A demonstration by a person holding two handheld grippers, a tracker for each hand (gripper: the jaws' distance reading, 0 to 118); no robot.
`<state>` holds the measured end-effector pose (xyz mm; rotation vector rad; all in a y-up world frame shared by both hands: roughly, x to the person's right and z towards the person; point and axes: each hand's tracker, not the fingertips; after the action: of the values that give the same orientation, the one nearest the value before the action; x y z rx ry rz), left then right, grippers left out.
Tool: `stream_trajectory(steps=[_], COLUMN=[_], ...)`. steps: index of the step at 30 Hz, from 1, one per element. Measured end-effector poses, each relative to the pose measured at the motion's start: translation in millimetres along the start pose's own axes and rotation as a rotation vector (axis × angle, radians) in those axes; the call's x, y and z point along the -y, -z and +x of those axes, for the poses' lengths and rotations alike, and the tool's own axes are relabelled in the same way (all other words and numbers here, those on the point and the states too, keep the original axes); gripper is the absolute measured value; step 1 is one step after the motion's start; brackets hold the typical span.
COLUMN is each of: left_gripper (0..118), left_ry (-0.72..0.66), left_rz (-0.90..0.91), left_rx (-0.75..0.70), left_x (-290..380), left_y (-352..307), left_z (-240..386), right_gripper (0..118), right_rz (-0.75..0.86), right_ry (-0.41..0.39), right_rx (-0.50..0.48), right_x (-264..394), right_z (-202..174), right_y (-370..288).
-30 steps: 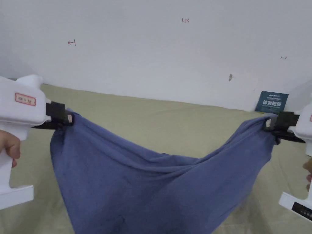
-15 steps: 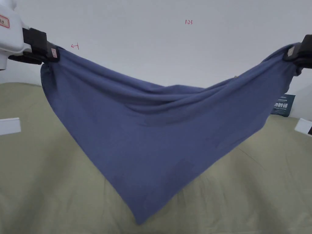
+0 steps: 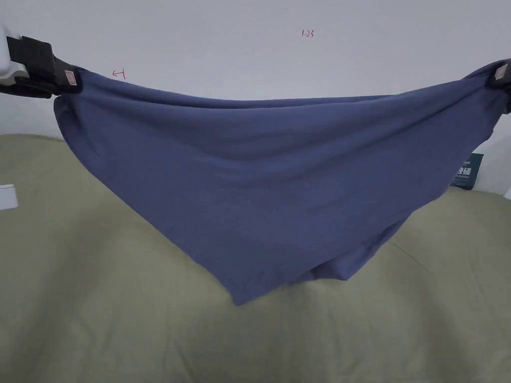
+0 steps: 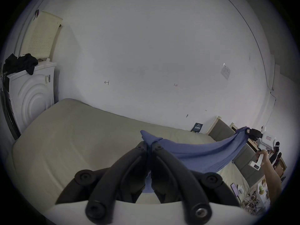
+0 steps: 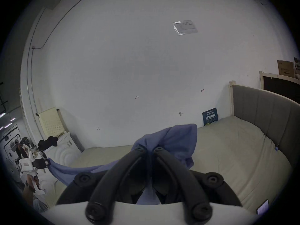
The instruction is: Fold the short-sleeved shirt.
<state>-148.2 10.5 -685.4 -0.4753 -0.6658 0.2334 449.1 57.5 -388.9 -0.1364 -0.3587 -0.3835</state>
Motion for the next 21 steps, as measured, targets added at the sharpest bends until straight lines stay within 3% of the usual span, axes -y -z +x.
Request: stream_trajectory(steps=[8, 21], left_gripper=[3, 4], left_ry=[-0.025, -0.128], left_rz=[-0.063, -0.214], left_rx=[0.023, 0.098], left_x=[43, 170], left_y=[-6, -68], left_z=[-21, -55], right_gripper=[7, 7], right_rz=[-0.07, -0.237], right_ry=[-0.018, 0.11], right_rx=[-0.022, -0.061], right_x=[33, 149], right_z=[13, 70], right_y=[-14, -72])
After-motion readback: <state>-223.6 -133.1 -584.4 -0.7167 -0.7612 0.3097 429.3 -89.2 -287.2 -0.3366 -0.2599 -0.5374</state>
